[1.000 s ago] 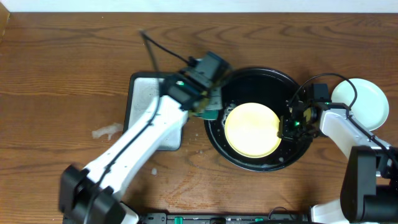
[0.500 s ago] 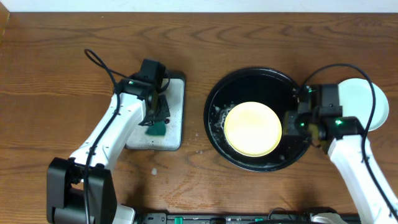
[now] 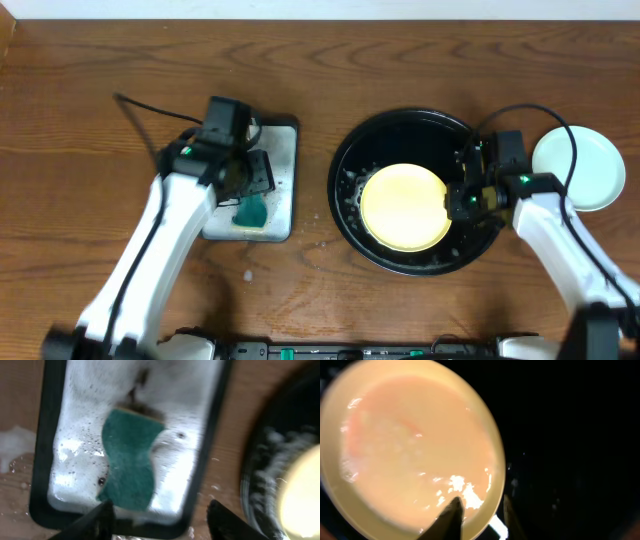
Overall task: Clean dirty plates on tray and stack at the side
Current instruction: 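Return the sponge to the basin with left gripper, then lift the yellow plate rim with right gripper and tilt it upright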
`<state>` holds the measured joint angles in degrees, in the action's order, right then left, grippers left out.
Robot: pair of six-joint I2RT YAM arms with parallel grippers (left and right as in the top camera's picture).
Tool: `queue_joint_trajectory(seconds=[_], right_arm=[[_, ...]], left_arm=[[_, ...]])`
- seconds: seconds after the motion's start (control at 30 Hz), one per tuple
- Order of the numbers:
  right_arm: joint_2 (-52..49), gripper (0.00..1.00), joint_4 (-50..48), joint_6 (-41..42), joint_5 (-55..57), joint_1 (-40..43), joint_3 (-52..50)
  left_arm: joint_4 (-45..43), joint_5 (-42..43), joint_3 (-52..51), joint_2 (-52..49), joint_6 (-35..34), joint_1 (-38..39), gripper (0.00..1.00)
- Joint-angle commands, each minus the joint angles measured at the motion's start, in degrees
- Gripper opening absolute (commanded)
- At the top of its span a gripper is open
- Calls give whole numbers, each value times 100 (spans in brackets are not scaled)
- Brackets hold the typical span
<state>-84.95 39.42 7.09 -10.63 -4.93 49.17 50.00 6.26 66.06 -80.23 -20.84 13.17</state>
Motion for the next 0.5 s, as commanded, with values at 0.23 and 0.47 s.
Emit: queue_joint_trajectory(seconds=[0.23,0.47], right_arm=[[-1001,19,-407,-160,-649,321,52],[-1102,1,-597,-129,-654,232,74]], left_arm=[[352,229,205,1292,48,-39,83],[352,229,203,1307,48,-39,83]])
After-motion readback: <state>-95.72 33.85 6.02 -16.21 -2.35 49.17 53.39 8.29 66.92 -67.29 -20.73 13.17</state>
